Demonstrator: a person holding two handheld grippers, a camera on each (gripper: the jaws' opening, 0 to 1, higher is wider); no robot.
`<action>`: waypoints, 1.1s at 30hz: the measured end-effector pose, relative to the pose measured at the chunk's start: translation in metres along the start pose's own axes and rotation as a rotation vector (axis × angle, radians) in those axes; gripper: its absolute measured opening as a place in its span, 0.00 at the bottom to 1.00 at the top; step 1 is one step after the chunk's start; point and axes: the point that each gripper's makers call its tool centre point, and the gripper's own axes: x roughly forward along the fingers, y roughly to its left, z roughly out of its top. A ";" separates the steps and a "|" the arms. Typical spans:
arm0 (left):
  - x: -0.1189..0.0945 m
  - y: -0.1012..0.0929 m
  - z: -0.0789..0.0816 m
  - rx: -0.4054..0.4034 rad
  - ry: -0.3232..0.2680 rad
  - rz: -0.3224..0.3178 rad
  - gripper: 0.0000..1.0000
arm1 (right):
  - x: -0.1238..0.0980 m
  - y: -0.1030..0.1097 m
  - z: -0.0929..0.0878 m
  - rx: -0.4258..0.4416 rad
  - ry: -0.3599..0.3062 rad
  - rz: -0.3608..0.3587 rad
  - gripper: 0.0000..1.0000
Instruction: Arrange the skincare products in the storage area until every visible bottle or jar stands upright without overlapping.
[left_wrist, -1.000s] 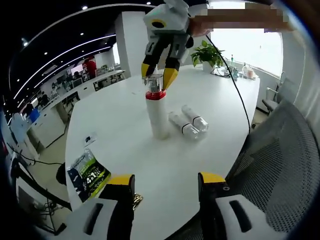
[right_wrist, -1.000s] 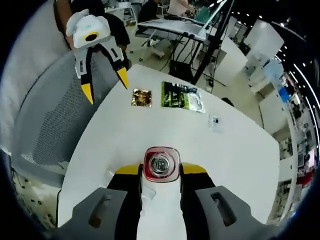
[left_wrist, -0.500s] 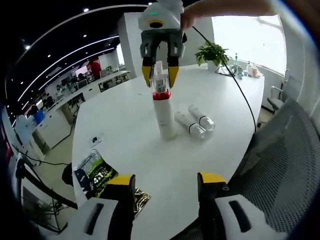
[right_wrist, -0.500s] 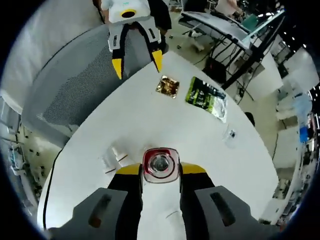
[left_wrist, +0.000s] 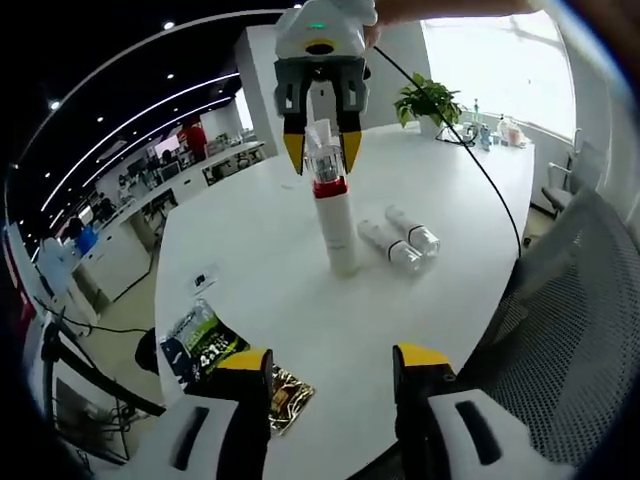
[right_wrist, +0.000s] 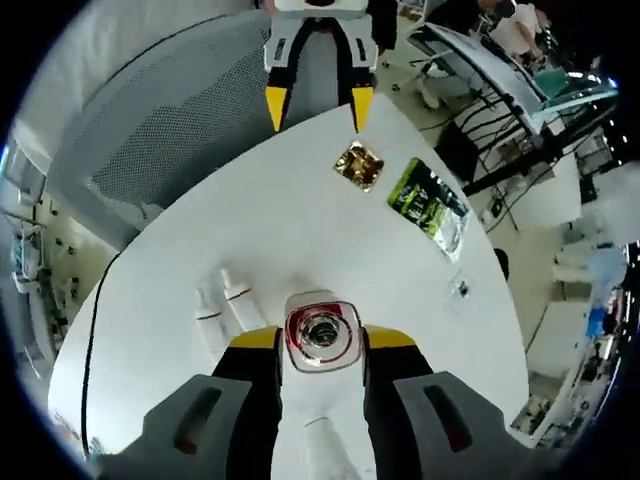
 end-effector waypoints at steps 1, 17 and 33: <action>0.000 0.001 0.001 -0.005 -0.003 0.002 0.49 | 0.000 0.000 -0.001 0.067 -0.012 -0.015 0.32; 0.002 0.003 -0.005 0.000 0.025 0.013 0.47 | -0.001 -0.009 0.002 1.106 -0.362 -0.124 0.46; 0.002 0.003 -0.007 0.005 0.034 0.015 0.47 | -0.005 -0.014 0.001 1.015 -0.317 -0.124 0.27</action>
